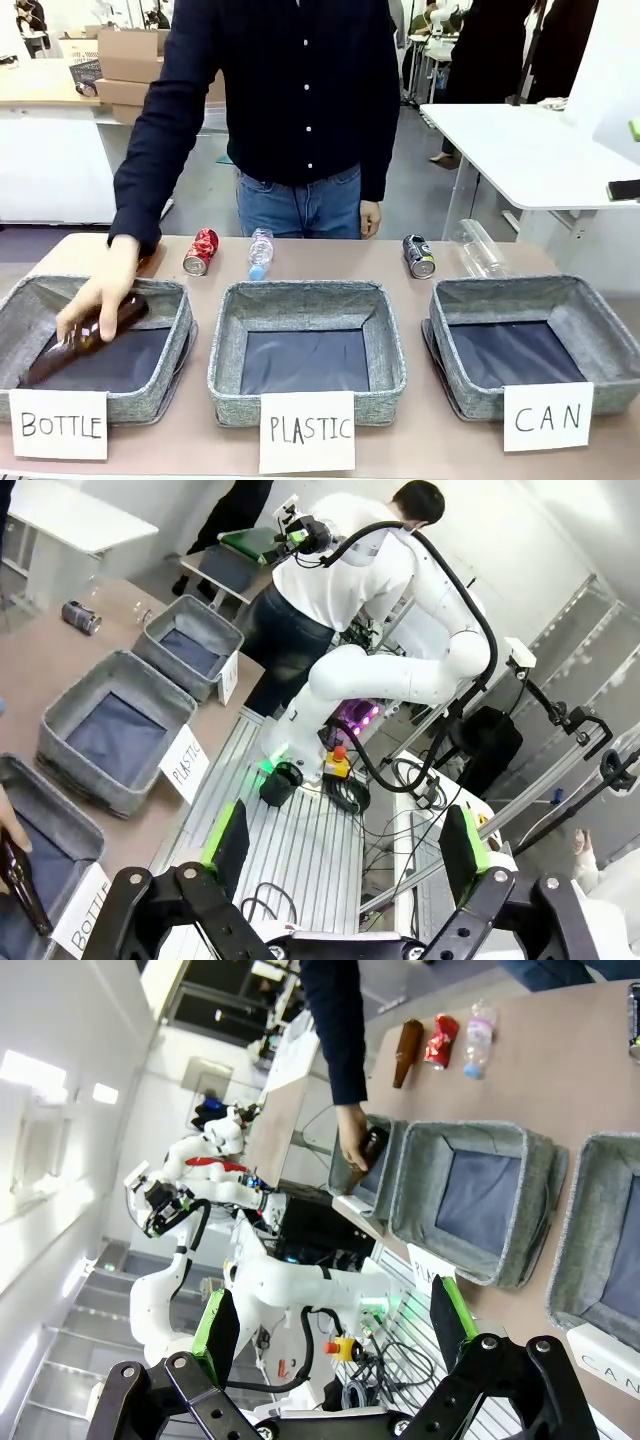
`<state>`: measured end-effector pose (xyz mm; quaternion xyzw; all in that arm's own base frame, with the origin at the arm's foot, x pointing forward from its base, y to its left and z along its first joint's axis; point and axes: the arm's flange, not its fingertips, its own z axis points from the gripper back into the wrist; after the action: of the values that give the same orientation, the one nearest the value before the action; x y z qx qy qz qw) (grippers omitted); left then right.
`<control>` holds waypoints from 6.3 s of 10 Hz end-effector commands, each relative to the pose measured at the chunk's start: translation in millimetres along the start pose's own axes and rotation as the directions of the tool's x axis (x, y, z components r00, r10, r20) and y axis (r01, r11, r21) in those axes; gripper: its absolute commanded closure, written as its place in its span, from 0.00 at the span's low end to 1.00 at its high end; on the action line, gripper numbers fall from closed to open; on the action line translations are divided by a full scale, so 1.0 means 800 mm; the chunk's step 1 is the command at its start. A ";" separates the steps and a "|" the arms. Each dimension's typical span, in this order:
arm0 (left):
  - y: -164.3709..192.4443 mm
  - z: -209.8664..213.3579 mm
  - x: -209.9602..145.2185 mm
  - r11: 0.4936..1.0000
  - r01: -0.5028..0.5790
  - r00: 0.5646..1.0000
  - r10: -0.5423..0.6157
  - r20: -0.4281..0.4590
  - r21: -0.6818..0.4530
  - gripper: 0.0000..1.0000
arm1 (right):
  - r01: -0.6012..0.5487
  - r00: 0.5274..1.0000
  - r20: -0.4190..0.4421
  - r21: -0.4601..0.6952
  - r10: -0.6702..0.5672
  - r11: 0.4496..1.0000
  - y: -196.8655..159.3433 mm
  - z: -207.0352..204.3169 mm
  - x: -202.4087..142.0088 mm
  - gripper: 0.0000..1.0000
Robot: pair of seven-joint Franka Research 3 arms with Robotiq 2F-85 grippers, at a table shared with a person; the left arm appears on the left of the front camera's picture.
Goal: Sort the can waste into the basket.
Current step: Pick up the can waste from the table and place it in the right Fabric basket.
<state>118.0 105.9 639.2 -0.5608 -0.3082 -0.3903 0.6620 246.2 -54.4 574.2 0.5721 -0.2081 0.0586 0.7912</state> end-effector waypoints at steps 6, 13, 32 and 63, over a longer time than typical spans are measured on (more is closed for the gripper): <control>-0.014 0.002 0.000 1.000 -0.007 1.000 0.007 0.000 -0.009 0.00 | -0.028 1.000 0.009 0.017 0.028 0.999 0.000 -0.002 0.004 0.00; 0.181 -0.056 0.125 0.860 -0.292 0.940 0.339 -0.040 0.417 0.00 | -0.028 1.000 0.009 0.017 0.028 0.999 0.000 -0.002 0.004 0.00; 0.709 -0.265 0.099 0.326 -0.248 0.645 0.758 -0.096 0.912 0.00 | -0.028 1.000 0.009 0.017 0.028 0.999 0.000 -0.002 0.004 0.00; 0.291 -0.176 0.001 0.962 0.040 0.787 0.138 -0.601 0.272 1.00 | -0.028 1.000 0.009 0.017 0.028 0.999 0.000 -0.002 0.004 0.00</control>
<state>313.5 -24.1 515.8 -0.3344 -0.0874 -0.5183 0.7823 246.5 -54.5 573.7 0.5697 -0.2085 0.0588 0.7928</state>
